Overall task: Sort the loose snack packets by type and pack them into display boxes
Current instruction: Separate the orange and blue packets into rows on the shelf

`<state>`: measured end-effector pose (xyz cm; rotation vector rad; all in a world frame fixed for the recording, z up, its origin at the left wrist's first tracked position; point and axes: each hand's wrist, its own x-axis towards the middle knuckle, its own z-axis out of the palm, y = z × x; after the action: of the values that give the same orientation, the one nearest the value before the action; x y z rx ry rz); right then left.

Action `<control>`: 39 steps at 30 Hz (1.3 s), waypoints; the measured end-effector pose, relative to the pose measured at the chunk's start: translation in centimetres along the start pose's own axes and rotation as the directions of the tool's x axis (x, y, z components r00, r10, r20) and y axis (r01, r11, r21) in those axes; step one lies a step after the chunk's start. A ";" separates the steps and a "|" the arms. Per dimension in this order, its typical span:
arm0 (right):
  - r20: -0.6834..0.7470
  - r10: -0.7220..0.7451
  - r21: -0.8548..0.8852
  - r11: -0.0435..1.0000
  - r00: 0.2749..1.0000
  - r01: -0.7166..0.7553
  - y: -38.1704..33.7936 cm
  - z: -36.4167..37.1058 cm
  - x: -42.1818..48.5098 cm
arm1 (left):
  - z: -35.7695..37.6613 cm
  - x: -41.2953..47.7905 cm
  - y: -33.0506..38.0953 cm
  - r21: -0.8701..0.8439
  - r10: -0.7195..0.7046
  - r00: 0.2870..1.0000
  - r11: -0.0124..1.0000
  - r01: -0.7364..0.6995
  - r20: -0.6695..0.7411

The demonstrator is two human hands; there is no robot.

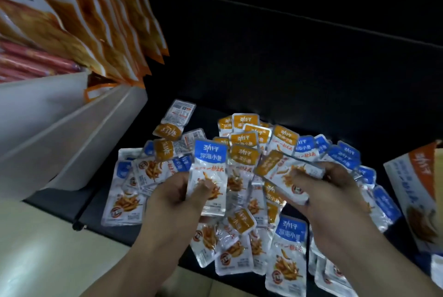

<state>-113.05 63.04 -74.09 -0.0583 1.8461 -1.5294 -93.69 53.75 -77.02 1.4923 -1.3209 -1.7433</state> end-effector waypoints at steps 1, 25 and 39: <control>-0.023 -0.038 0.012 0.999 0.999 0.039 0.3 0.4 0.2 | 0.4 0.0 0.2 -0.021 -0.011 1.000 1.000 0.011 0.015; 0.178 -0.049 -0.294 0.951 0.983 0.101 0.5 -3.5 -1.0 | 6.5 -2.8 0.3 0.070 -0.112 0.929 0.993 0.093 0.353; -0.119 -0.398 -0.805 0.575 0.910 0.146 4.4 -15.0 3.2 | 10.6 -3.5 -2.4 0.209 -0.041 0.951 0.978 -0.026 0.308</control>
<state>-121.87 75.34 -79.02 -0.5956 2.7451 -0.7879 -102.12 61.44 -78.18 1.3687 -1.7074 -1.9544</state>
